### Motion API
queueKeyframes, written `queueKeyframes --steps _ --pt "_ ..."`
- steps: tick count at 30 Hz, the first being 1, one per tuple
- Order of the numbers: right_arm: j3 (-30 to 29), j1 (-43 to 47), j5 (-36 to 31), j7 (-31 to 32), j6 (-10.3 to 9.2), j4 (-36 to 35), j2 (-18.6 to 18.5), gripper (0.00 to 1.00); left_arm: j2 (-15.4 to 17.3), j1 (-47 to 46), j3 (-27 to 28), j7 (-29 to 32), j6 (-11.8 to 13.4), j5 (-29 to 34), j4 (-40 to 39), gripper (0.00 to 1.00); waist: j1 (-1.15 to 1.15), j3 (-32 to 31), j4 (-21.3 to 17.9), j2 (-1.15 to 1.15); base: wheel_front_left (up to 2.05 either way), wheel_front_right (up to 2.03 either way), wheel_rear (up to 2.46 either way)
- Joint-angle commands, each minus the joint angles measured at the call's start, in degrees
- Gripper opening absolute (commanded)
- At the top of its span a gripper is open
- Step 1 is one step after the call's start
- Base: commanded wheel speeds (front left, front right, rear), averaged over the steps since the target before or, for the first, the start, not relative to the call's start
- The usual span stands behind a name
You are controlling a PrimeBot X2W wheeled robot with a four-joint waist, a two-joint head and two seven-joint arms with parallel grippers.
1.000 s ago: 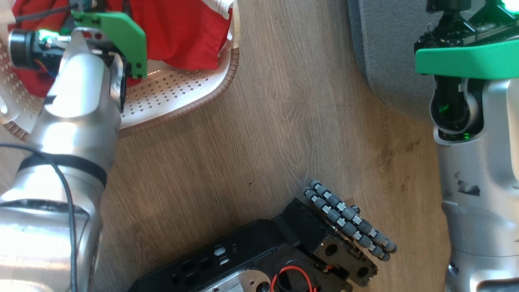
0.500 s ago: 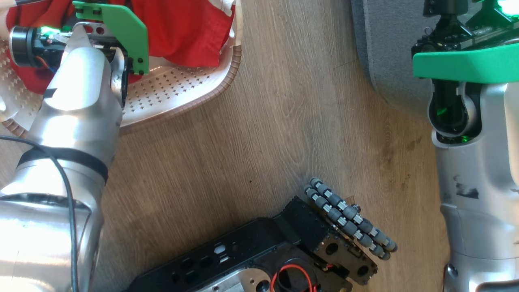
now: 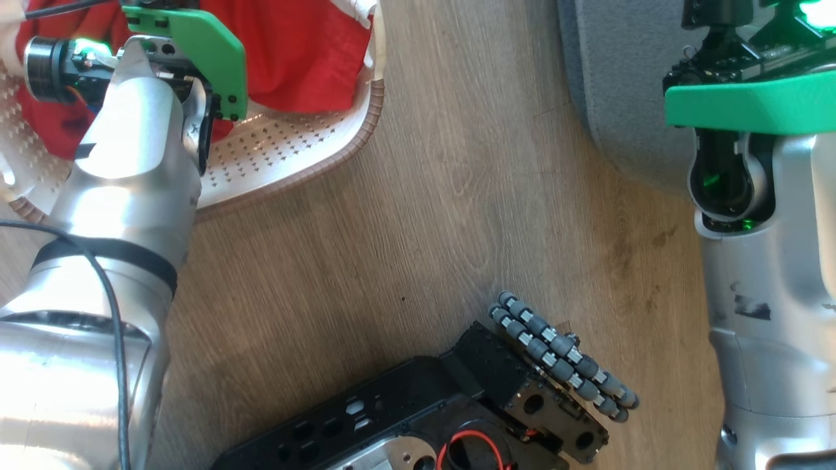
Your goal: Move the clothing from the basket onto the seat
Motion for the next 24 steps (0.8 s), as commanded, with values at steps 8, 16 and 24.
queueKeyframes --steps 8,16,24 --pt "0.3 0.3 -2.1 -0.4 -0.01 0.2 0.3 1.00 0.1 3.7 1.0 -4.4 -3.5 -2.9 -3.3 0.00 0.00 -5.6 1.7 0.00 0.00 0.00 0.00" --pt "0.5 3.0 -6.5 -0.4 -0.01 2.9 0.3 1.00 0.0 11.1 -1.9 -4.7 -5.7 -8.6 -14.8 0.00 0.00 -14.7 6.8 0.00 0.00 0.00 0.00" --pt "1.0 7.9 -9.9 -0.4 -0.01 6.2 -0.3 1.00 0.0 19.7 -6.4 -4.7 -4.0 -14.6 -24.3 0.00 0.00 -25.1 12.4 0.00 0.00 0.00 0.00"
